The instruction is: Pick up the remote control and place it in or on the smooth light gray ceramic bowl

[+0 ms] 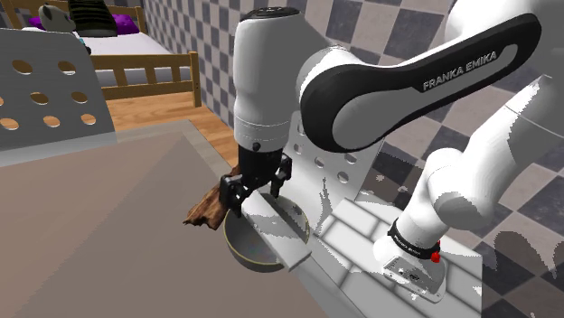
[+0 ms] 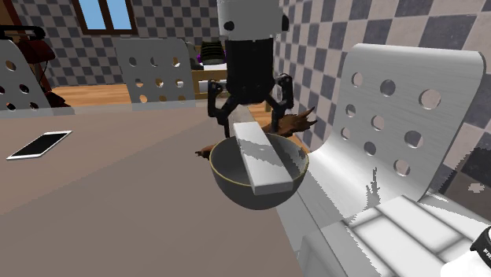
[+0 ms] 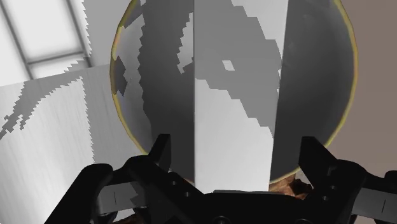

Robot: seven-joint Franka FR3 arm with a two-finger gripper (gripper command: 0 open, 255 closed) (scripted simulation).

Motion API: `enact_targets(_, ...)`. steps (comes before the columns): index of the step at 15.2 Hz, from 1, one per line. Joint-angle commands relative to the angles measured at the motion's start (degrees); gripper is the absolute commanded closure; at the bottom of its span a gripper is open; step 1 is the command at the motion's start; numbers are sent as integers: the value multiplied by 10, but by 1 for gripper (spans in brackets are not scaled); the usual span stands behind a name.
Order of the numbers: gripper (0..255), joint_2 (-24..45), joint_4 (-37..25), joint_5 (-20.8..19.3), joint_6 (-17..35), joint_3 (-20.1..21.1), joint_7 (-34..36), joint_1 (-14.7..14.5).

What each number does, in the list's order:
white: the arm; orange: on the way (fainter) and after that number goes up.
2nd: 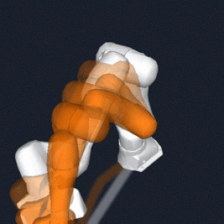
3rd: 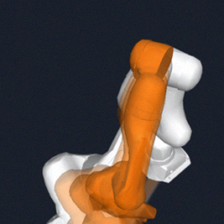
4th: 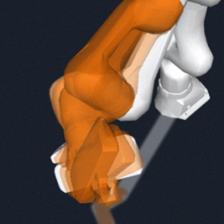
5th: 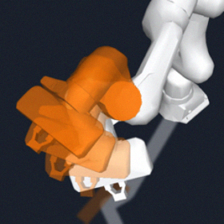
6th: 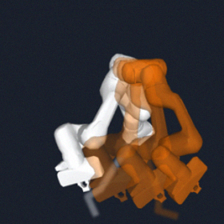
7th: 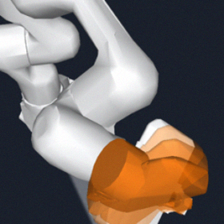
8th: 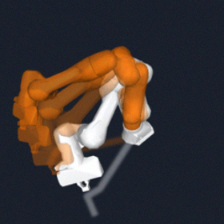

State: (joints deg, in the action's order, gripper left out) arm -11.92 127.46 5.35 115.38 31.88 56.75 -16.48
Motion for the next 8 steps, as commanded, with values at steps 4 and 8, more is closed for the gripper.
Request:
enact_targets(4,0,-11,-39,3,-49,-5,-4,1)
enact_targets(8,0,-11,-39,3,-49,-5,-4,1)
